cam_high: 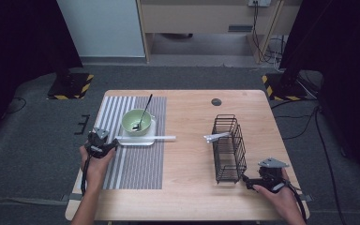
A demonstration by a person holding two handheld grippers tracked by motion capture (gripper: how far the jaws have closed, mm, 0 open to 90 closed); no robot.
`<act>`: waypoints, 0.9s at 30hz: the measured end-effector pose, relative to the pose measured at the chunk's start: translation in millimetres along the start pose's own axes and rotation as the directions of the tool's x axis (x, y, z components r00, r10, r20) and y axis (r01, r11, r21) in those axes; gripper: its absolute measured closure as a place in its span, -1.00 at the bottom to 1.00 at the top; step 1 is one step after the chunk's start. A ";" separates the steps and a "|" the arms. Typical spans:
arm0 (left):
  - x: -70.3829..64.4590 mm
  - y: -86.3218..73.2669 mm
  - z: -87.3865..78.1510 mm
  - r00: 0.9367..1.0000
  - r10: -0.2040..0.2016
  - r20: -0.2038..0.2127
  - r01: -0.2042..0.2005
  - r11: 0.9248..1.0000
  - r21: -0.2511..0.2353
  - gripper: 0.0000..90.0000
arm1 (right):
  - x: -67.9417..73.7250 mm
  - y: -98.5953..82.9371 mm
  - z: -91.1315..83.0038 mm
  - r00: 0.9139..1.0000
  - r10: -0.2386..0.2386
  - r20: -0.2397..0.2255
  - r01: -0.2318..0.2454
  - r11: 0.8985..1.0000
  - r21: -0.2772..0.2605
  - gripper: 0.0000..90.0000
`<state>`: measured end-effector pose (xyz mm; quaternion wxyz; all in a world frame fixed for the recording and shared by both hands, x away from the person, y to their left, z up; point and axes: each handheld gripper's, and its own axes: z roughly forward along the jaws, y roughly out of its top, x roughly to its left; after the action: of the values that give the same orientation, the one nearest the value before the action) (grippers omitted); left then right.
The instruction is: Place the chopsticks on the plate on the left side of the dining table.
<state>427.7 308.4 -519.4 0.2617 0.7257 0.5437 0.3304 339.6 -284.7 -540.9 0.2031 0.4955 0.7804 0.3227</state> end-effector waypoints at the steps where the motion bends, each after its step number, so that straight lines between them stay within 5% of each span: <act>1: 0.2 -0.1 0.1 1.000 -0.001 0.000 0.001 1.000 0.001 -0.07 | -0.1 0.0 0.0 1.000 -0.001 0.000 0.001 1.000 0.000 -0.99; 27: 2.2 0.7 2.4 1.000 0.004 -0.006 -0.004 1.000 0.006 -0.07 | -0.1 0.0 0.0 1.000 -0.001 0.000 0.001 1.000 0.000 -0.99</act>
<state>430.3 310.3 -520.0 0.2573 0.7266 0.5439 0.3316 339.7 -284.8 -540.9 0.2033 0.4952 0.7806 0.3228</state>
